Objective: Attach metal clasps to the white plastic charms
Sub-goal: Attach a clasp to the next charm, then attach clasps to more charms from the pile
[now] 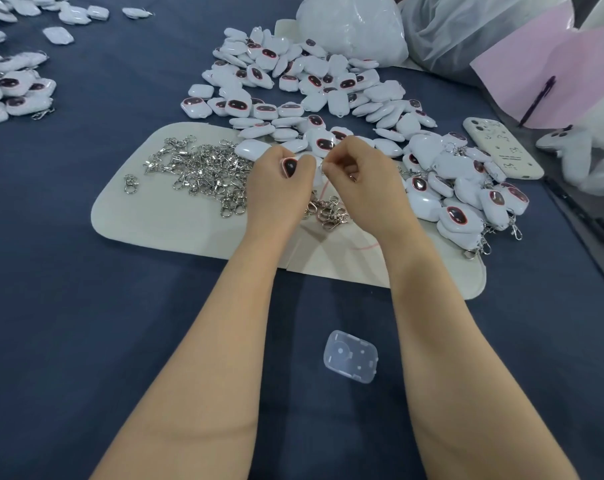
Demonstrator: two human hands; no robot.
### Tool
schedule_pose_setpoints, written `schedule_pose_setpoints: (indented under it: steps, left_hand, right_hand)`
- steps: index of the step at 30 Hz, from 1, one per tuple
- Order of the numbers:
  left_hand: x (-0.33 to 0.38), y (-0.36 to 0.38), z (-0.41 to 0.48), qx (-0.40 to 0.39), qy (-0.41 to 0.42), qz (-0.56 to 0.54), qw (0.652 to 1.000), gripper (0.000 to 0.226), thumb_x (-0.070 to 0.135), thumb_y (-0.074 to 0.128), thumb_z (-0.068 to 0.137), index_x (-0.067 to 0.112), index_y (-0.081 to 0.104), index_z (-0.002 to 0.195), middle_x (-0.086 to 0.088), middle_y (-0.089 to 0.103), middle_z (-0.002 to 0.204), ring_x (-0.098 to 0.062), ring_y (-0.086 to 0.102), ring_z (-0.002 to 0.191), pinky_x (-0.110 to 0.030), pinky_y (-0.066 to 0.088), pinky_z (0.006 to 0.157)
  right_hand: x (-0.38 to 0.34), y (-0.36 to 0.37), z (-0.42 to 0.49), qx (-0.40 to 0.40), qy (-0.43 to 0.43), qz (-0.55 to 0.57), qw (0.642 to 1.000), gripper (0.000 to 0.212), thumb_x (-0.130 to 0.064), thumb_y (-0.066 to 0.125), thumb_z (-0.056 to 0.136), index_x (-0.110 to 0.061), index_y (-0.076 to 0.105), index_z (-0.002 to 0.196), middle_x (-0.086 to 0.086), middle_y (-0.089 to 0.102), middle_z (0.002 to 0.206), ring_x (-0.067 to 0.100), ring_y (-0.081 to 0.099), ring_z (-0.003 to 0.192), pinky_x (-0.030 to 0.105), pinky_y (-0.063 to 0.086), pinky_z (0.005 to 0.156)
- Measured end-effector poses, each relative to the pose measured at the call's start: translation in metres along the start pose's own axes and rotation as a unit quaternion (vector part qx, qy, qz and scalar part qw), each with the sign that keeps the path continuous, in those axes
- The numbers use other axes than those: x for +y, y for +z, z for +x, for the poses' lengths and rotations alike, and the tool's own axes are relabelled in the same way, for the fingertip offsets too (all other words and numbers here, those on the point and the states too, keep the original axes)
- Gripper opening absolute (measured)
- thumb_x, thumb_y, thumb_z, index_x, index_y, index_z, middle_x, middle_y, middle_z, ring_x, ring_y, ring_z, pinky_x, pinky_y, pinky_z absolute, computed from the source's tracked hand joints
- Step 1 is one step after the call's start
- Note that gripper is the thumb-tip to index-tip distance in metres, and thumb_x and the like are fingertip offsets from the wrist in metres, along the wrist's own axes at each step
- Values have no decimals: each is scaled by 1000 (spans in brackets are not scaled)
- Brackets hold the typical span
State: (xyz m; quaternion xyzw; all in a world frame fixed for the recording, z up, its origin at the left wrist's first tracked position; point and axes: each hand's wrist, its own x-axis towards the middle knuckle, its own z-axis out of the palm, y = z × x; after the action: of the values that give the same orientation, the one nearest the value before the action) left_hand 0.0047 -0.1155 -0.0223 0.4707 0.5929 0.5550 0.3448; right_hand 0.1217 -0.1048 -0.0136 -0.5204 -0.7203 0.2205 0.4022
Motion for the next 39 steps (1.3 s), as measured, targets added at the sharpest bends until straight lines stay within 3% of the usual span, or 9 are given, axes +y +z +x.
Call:
schedule_pose_setpoints:
  steps: [3,8,11,17,22,25,28,34,39]
  left_hand:
    - [-1,0,0,8,17,17,1000,12,17,53,85,7,51,79,-6,50,68,-36,64,72,-35,40,60]
    - [-1,1,2,-24,-112,-143,983,14,15,49,89,12,51,75,0,52,51,-8,39,35,-18,30,39]
    - [0,1,2,-33,-135,-171,975,13,16,48,90,13,52,78,2,53,50,-7,38,36,-17,30,38]
    - [0,9,-5,21,-4,-67,998,9,21,34,98,13,39,95,1,49,77,-23,51,74,-45,46,70]
    - [1,6,-5,41,5,-81,996,13,32,29,102,19,34,100,2,55,74,-14,51,59,-33,39,60]
    - [0,2,1,55,-47,-137,988,12,32,31,101,22,38,99,2,61,82,-6,49,47,-27,38,53]
    - [1,1,2,72,-75,-177,979,12,28,33,101,23,42,94,2,61,85,-2,48,44,-22,39,51]
    - [3,1,2,96,-76,-204,971,15,25,36,100,24,44,87,5,61,84,1,48,44,-16,39,47]
    - [1,1,3,103,-76,-202,971,14,22,38,99,25,45,87,6,61,85,1,49,46,-18,39,50]
  right_hand:
    - [1,4,0,7,-1,3,1000,7,-6,57,89,-12,61,87,-11,57,76,-1,49,67,8,39,67]
    - [1,13,0,20,63,108,992,12,-5,56,91,-13,63,98,-10,61,91,9,59,86,31,50,88]
    - [0,12,0,25,85,155,984,17,-9,51,95,-14,63,105,-10,64,101,4,59,95,24,48,93]
    - [-5,6,-1,-12,91,175,980,18,-22,56,94,-17,64,109,-4,65,84,8,58,75,23,48,73]
    - [-4,3,2,78,137,210,965,7,-19,58,93,-17,62,98,-4,58,71,6,49,59,21,43,60]
    - [2,-8,8,288,225,337,868,16,-18,56,93,-13,51,108,4,61,83,9,55,57,23,45,56]
    - [11,-15,9,361,224,491,760,40,-16,50,96,-16,32,133,5,57,109,16,67,83,22,55,71]
    - [11,-3,7,341,177,257,887,61,-8,44,95,-22,19,148,0,18,156,11,42,125,12,43,93]
    - [6,12,2,226,122,56,965,40,-7,44,94,-13,46,133,5,40,140,11,50,106,13,41,89]
